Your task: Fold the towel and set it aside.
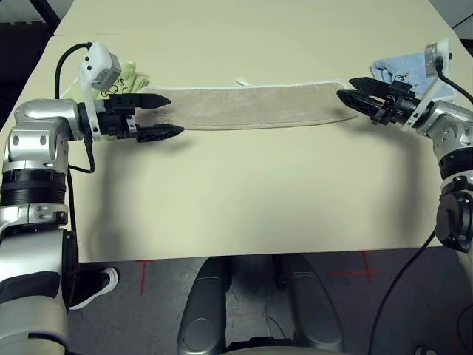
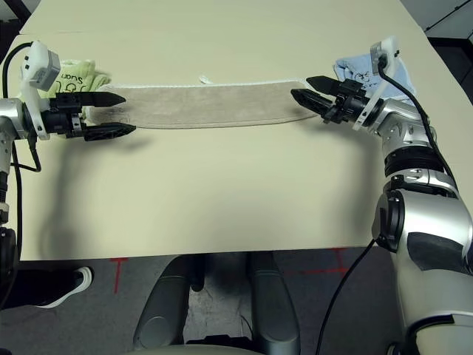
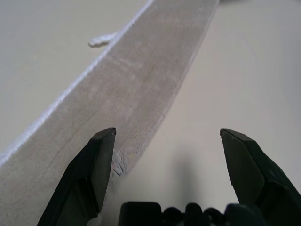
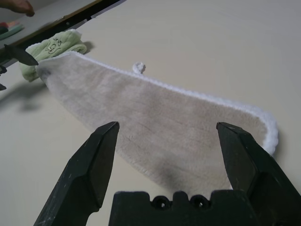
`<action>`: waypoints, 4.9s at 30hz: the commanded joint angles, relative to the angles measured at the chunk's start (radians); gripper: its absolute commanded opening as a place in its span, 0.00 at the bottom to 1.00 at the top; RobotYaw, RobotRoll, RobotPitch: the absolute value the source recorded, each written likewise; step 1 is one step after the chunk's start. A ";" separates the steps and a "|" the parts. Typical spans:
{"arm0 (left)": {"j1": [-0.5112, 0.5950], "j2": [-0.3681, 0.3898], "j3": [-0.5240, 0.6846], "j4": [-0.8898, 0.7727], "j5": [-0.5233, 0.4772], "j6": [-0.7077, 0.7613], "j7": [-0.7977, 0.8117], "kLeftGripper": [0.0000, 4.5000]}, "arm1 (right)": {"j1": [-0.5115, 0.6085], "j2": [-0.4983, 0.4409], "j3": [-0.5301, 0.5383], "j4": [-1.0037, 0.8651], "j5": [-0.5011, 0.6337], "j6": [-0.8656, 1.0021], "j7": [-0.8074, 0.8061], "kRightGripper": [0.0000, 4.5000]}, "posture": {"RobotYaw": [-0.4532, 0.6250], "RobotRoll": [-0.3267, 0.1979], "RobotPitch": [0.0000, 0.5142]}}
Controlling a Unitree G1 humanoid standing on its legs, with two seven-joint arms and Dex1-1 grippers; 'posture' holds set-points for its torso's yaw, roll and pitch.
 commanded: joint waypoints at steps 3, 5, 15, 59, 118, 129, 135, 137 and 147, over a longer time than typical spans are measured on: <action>0.031 -0.001 0.000 0.043 0.024 -0.122 0.043 1.00 | 0.046 -0.022 -0.059 -0.086 0.097 0.263 -0.085 0.99 | 0.42 0.62 0.56; 0.033 -0.001 -0.004 0.054 0.026 -0.141 0.051 1.00 | 0.064 -0.026 -0.078 -0.120 0.125 0.335 -0.121 0.99 | 0.42 0.62 0.56; 0.056 0.002 -0.008 0.036 0.017 -0.134 0.074 1.00 | 0.136 -0.037 -0.155 -0.281 0.257 0.600 -0.260 0.99 | 0.42 0.62 0.56; 0.243 -0.037 0.025 -0.200 -0.054 -0.062 0.235 1.00 | 0.188 0.234 -0.303 -0.423 0.453 0.604 -0.910 0.99 | 0.44 0.62 0.52; 0.081 -0.095 0.011 -0.080 -0.048 0.005 0.215 1.00 | 0.190 0.134 0.195 -0.656 0.224 0.501 -0.486 0.01 | 0.43 0.62 0.44; 0.075 -0.092 0.012 -0.077 -0.039 -0.002 0.222 1.00 | 0.150 0.212 0.280 -0.648 0.109 0.494 -0.508 0.01 | 0.44 0.62 0.43; 0.077 -0.091 0.014 -0.081 -0.038 -0.001 0.225 1.00 | 0.147 0.231 0.324 -0.657 0.062 0.476 -0.485 0.01 | 0.44 0.62 0.43; 0.076 -0.092 0.013 -0.080 -0.037 -0.002 0.227 1.00 | 0.137 0.237 0.352 -0.650 0.033 0.450 -0.480 0.07 | 0.44 0.62 0.43; 0.081 -0.097 0.010 -0.075 -0.033 -0.001 0.233 1.00 | 0.133 0.093 0.329 -0.660 0.088 0.248 -0.096 0.84 | 0.43 0.62 0.43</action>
